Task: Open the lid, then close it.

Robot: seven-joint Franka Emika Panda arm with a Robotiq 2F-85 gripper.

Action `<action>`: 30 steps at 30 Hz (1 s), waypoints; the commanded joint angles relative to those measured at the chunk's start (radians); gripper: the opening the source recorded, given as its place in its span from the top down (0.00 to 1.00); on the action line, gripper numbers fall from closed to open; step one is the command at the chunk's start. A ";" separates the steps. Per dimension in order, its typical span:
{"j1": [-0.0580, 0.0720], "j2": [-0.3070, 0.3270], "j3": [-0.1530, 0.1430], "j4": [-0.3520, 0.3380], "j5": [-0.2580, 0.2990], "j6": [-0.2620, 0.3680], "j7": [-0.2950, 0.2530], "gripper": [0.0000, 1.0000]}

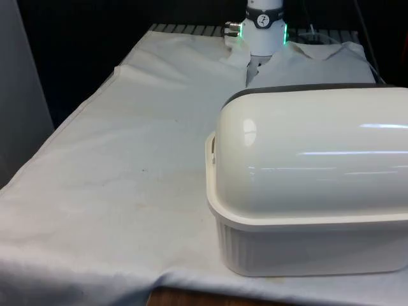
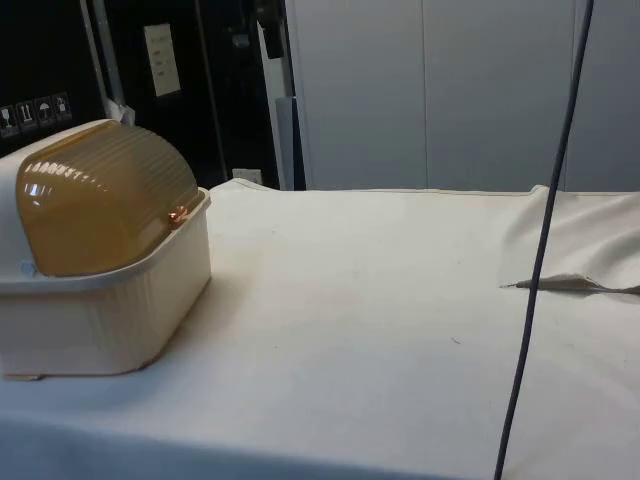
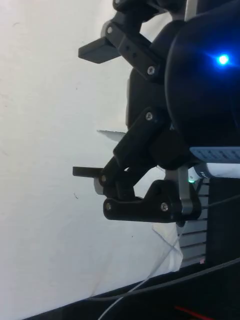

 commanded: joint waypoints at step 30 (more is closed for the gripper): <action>0.007 -0.065 0.101 -0.235 -0.003 0.302 0.040 0.00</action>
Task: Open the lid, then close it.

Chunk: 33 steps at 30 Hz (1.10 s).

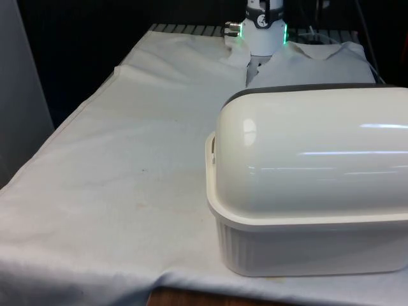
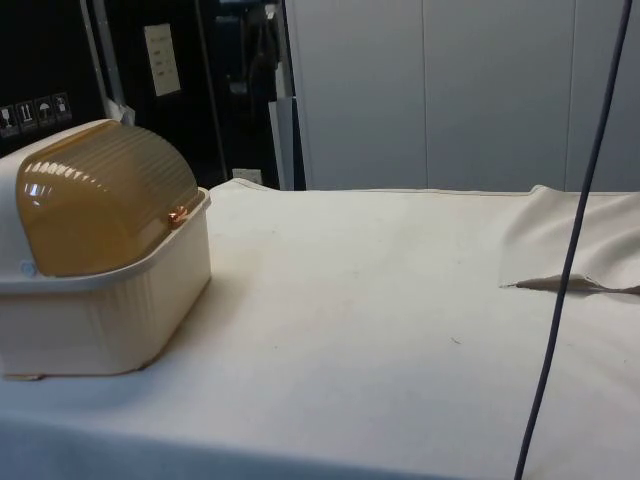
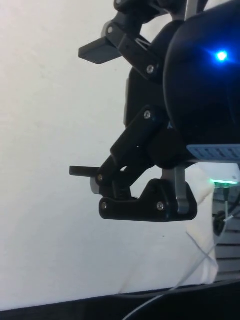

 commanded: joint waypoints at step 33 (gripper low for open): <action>0.001 0.169 0.064 -0.005 0.012 0.253 -0.008 0.00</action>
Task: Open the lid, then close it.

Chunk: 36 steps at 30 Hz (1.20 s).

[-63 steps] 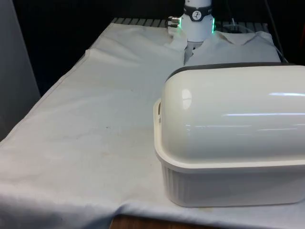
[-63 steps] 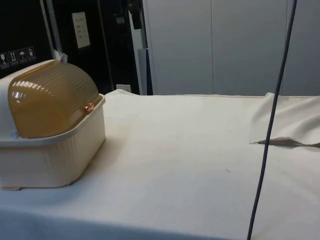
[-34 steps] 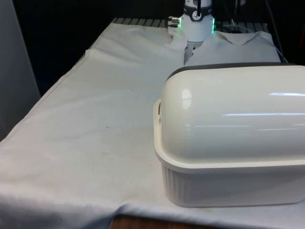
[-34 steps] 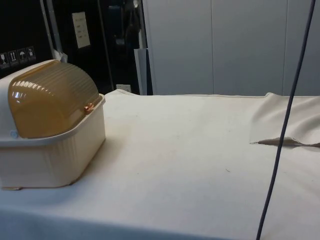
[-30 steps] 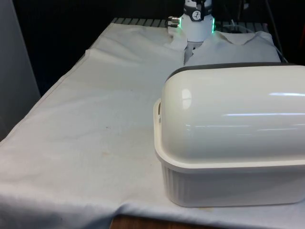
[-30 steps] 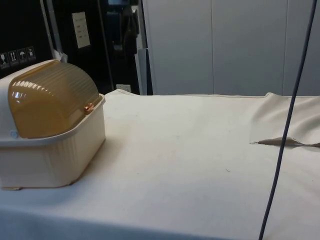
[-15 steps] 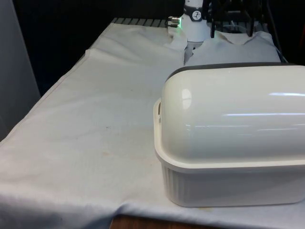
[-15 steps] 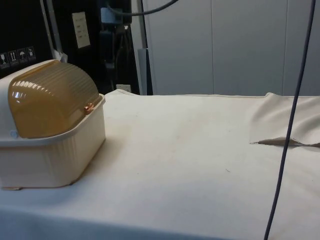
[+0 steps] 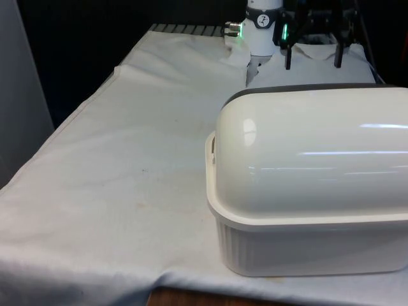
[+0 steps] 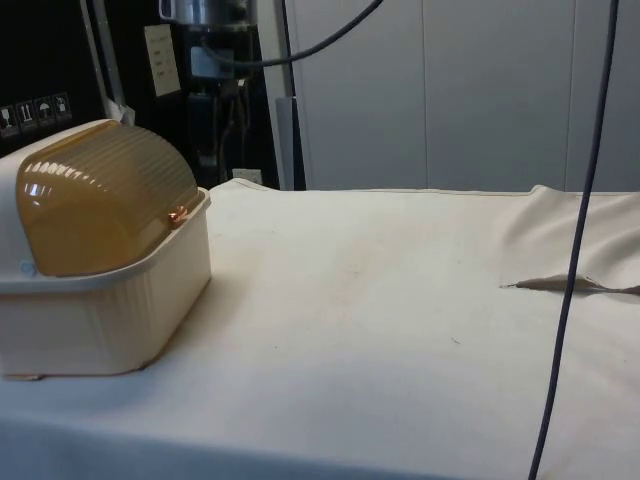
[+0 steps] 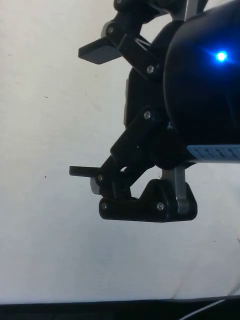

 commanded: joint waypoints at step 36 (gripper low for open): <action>-0.004 0.190 -0.009 0.082 0.004 0.163 0.000 0.00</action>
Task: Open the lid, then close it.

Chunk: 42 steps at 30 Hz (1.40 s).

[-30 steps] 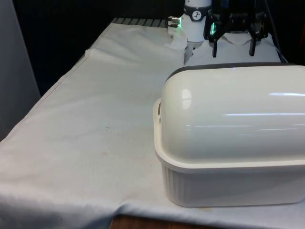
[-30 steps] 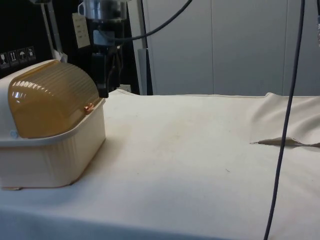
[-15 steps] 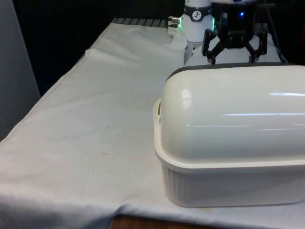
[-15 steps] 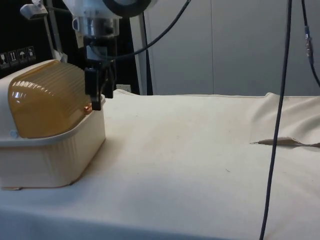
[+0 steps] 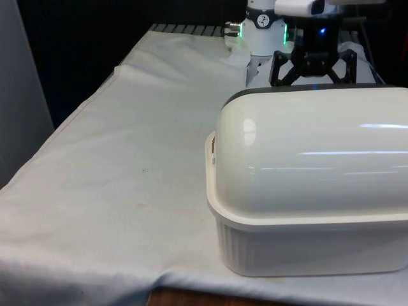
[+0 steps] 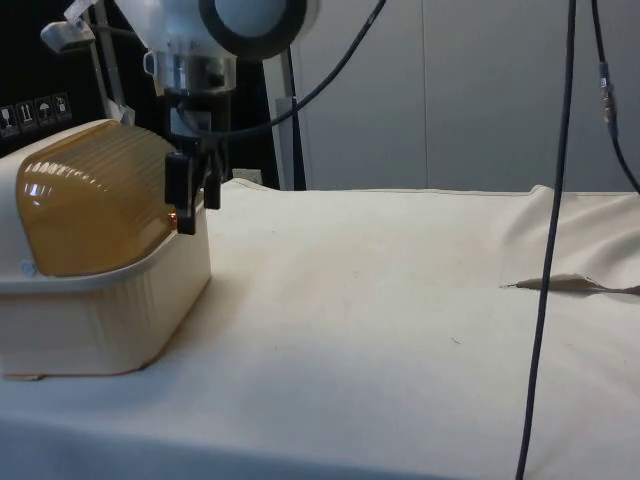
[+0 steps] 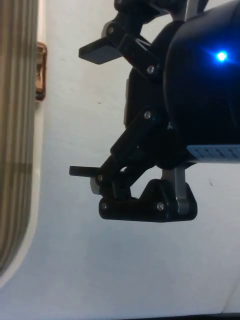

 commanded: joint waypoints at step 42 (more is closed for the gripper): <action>-0.027 0.029 -0.045 0.004 0.014 0.064 -0.057 0.96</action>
